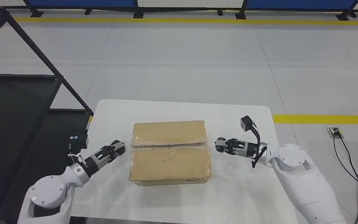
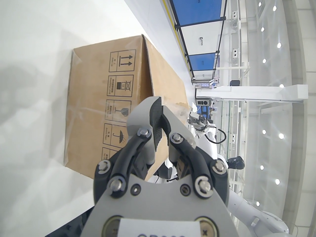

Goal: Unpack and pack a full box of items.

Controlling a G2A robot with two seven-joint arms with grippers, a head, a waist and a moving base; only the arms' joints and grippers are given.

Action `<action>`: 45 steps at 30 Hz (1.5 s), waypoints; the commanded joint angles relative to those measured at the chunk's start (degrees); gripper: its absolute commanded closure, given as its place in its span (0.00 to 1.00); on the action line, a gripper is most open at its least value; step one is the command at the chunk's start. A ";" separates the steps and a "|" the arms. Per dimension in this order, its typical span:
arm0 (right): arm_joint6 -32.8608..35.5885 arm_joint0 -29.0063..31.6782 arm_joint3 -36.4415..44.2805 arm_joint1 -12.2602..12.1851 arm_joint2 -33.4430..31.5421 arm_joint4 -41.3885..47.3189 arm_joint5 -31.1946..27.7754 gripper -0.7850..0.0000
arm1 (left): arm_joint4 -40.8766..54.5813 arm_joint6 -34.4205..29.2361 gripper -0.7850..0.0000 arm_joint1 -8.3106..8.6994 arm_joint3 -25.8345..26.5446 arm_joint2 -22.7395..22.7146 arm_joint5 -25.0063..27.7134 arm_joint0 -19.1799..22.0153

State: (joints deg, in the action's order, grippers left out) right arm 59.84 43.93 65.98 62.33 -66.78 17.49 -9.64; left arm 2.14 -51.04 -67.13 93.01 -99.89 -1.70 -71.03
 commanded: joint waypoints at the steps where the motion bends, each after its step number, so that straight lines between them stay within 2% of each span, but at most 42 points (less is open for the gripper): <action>1: 0.00 -0.10 -0.31 0.04 0.18 -0.14 0.04 1.00 | -0.04 0.05 1.00 0.14 -0.40 0.33 -0.01 0.09; 15: 0.10 -0.50 -0.95 0.19 0.60 0.13 -0.42 1.00 | 0.82 1.40 1.00 1.08 0.32 0.00 -0.12 -0.95; 16: 0.09 -0.51 -0.94 0.19 0.62 0.14 -0.41 1.00 | 0.97 1.48 0.99 1.15 0.27 -0.10 -0.11 -1.06; 18: 0.18 -0.54 -0.93 0.18 0.65 0.03 -0.40 1.00 | 1.15 1.61 0.89 1.29 0.14 -0.26 -0.13 -1.24; 30: 0.13 -0.19 -0.38 0.11 0.52 -0.12 -0.46 1.00 | 1.29 3.83 0.93 2.02 0.15 -0.87 0.32 -2.21; 33: 0.24 -0.02 -0.15 0.04 0.43 -0.33 -0.29 1.00 | 3.23 5.37 0.94 2.12 1.80 -2.36 0.73 -3.30; 35: 0.23 0.16 0.05 -0.01 0.34 -0.36 -0.25 1.00 | 3.58 5.72 1.00 2.27 4.06 -3.27 1.25 -4.08; 38: 0.19 0.31 0.27 -0.08 0.24 -0.66 -0.12 1.00 | 1.88 6.56 1.00 2.50 7.66 -3.61 1.41 -4.89; 45: 0.29 0.50 1.03 -0.15 0.34 -1.20 0.37 1.00 | -0.77 5.43 1.00 2.96 8.88 -0.60 -0.76 -1.63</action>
State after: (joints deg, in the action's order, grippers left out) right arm 60.11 44.43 66.90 62.19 -66.45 16.36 -9.35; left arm 2.05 -45.19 -64.26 102.18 -101.29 -2.18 -73.54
